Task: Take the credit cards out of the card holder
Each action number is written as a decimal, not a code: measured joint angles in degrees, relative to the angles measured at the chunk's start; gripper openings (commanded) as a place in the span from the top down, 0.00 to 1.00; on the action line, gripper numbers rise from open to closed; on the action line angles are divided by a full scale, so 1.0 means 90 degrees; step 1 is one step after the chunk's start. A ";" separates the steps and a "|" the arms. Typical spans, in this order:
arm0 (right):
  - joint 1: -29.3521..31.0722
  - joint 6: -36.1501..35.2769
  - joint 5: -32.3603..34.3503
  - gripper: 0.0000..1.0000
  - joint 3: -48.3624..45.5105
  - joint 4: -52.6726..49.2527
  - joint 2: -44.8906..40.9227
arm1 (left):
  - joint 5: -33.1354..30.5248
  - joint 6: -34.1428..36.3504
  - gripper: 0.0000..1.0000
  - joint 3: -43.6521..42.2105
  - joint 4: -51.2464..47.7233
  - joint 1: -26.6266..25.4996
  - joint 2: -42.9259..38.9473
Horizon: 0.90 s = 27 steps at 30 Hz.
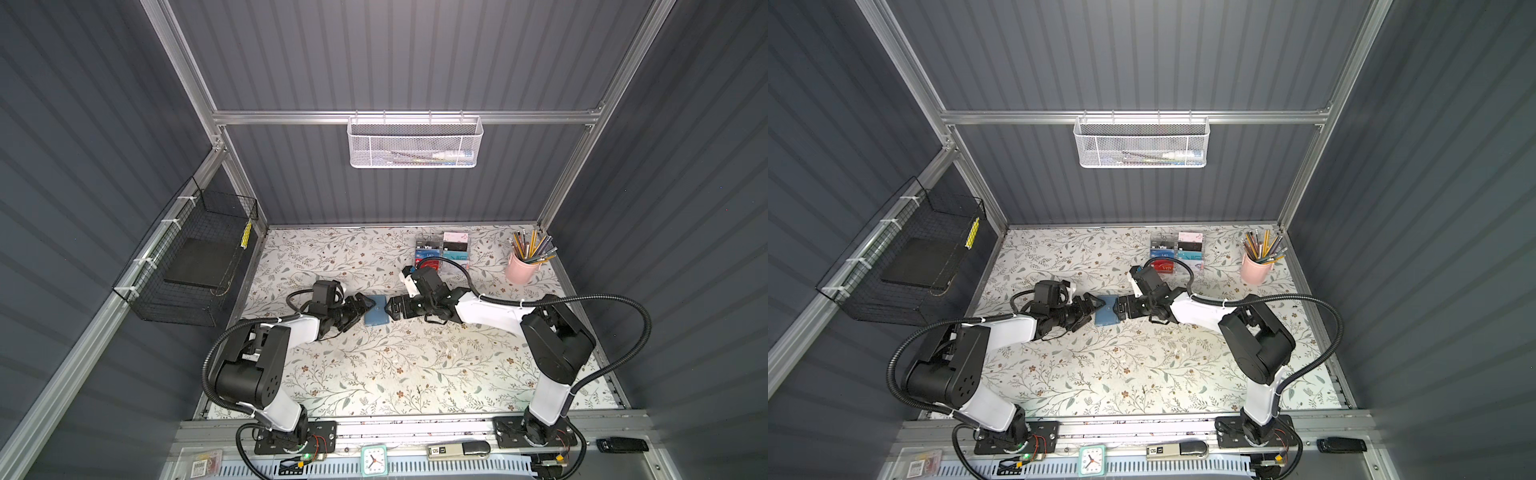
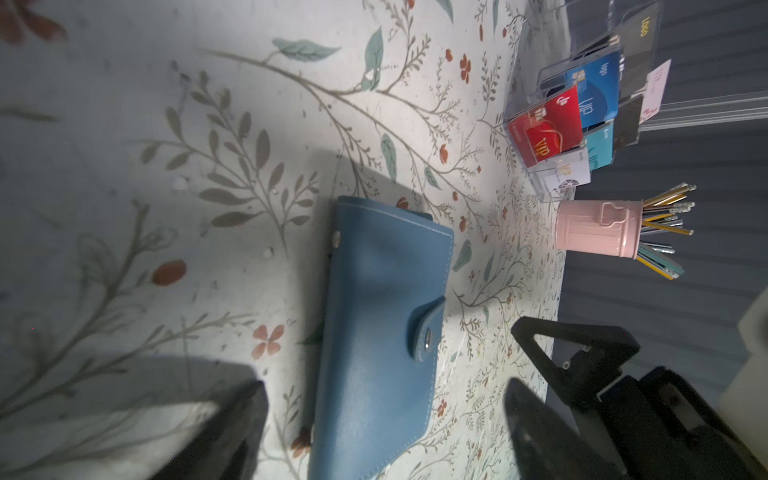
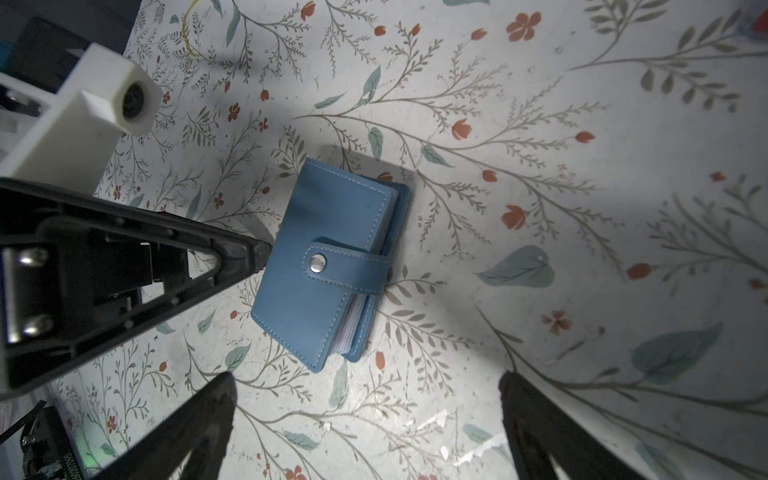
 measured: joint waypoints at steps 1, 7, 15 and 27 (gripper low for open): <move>0.0000 0.0017 -0.0007 0.01 0.0000 -0.0005 0.0019 | 0.0022 -0.0017 0.21 -0.0010 0.0053 0.0000 0.0022; -0.0002 0.0189 -0.0126 0.01 -0.0034 0.0061 0.0073 | 0.0080 -0.0036 0.33 -0.0143 0.0185 0.0000 0.0039; -0.0002 0.0466 -0.0437 0.01 -0.0063 0.0231 0.0248 | 0.0056 0.0053 0.49 -0.0272 0.0194 -0.0002 0.0039; -0.0002 0.0690 -0.0865 0.13 -0.0063 0.0517 0.0459 | 0.0007 0.0078 0.64 -0.0347 0.0340 -0.0002 0.0153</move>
